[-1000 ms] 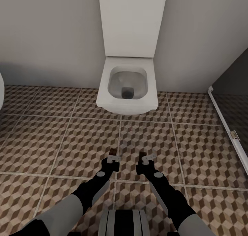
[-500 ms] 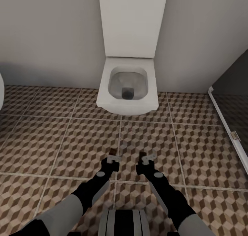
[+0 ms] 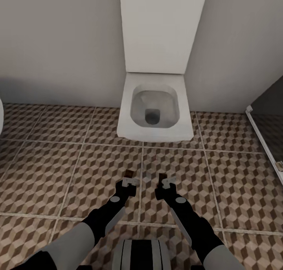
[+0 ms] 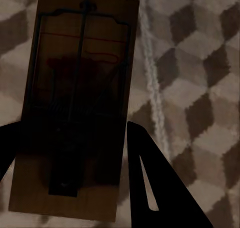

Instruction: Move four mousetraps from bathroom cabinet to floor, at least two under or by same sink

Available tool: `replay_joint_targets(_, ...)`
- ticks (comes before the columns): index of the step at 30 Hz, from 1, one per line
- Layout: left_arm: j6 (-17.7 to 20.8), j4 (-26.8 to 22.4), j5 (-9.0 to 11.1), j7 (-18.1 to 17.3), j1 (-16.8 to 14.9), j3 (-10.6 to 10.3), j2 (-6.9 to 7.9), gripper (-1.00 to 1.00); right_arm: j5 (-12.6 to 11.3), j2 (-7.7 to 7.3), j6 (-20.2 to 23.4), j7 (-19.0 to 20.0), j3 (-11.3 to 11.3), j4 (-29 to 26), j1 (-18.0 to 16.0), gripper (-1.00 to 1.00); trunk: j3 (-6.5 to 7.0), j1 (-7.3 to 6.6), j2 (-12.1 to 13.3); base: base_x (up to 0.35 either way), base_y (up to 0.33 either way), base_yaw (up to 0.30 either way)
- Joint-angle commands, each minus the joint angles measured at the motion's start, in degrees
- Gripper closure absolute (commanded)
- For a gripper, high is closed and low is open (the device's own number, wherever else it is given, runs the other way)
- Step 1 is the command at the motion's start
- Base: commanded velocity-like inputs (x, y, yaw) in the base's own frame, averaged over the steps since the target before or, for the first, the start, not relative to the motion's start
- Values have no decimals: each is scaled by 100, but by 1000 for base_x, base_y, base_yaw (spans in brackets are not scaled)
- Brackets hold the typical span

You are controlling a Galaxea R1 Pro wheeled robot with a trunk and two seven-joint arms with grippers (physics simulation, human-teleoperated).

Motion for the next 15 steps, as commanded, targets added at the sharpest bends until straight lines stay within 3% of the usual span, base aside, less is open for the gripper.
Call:
replay_joint_targets(1,2,-3,33,55,-6,-52,4,100,-59,-3,23,-34,13,-8,-2,100,-3,0,-1,67,27,0)
replay_joint_targets(7,10,49,33,57,-6,-180,1,100,-59,-1,23,-34,20,-8,-2,100,-3,0,-1,116,-9,0)
replay_joint_targets(15,5,57,33,58,-6,-348,2,100,-59,-1,23,-34,21,-8,-2,100,-3,0,-1,191,-115,0)
